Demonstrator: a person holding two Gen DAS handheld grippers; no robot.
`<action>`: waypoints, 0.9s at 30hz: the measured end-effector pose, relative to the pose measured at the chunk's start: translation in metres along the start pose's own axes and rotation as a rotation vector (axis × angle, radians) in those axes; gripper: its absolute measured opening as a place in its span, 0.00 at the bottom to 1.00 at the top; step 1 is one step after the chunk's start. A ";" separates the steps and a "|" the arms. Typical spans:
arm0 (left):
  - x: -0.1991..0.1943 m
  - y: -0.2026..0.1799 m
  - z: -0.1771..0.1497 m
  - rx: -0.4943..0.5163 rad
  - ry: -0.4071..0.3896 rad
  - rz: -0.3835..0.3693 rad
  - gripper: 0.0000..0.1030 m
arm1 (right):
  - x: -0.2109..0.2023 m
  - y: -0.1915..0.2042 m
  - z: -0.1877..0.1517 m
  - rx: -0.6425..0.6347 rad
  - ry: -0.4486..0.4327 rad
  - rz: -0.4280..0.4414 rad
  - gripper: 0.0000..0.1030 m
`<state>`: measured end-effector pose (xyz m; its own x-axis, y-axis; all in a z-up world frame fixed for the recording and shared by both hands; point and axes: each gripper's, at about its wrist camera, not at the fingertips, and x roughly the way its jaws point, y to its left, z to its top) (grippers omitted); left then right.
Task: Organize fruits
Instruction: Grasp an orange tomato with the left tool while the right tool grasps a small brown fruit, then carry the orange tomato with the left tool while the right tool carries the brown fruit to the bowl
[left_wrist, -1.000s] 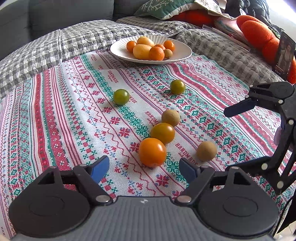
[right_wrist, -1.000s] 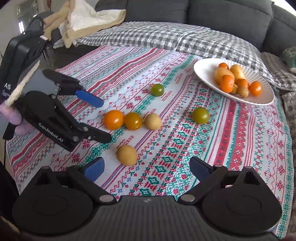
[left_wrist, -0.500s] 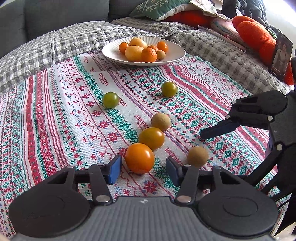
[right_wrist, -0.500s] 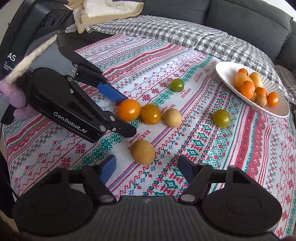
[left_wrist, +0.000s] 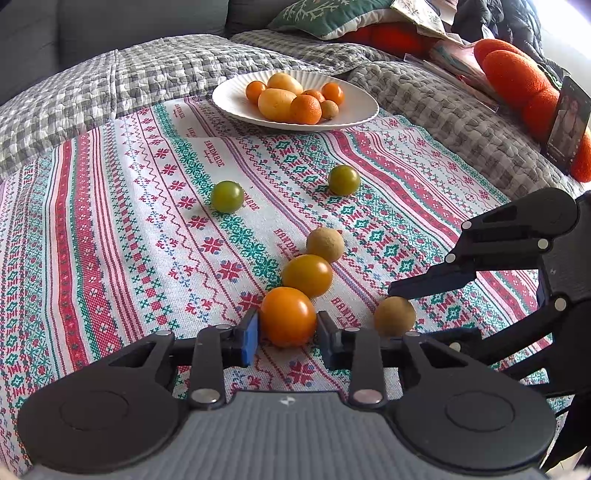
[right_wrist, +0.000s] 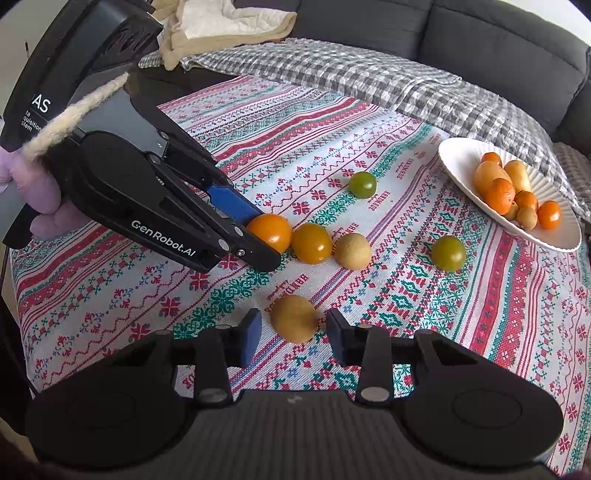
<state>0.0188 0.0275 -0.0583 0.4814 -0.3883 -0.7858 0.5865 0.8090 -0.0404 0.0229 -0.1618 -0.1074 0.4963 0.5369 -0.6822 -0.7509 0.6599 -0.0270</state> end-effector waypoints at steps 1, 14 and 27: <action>0.000 -0.001 0.000 0.004 0.000 0.005 0.25 | 0.000 -0.001 0.001 0.007 -0.003 0.002 0.25; -0.010 0.005 0.007 -0.032 -0.039 -0.015 0.24 | -0.007 -0.020 0.005 0.135 -0.028 0.023 0.24; -0.016 0.006 0.020 -0.098 -0.082 -0.024 0.24 | -0.027 -0.053 0.013 0.252 -0.101 -0.046 0.24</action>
<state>0.0277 0.0297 -0.0335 0.5221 -0.4395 -0.7310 0.5337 0.8368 -0.1220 0.0550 -0.2043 -0.0779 0.5776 0.5450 -0.6077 -0.6012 0.7877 0.1349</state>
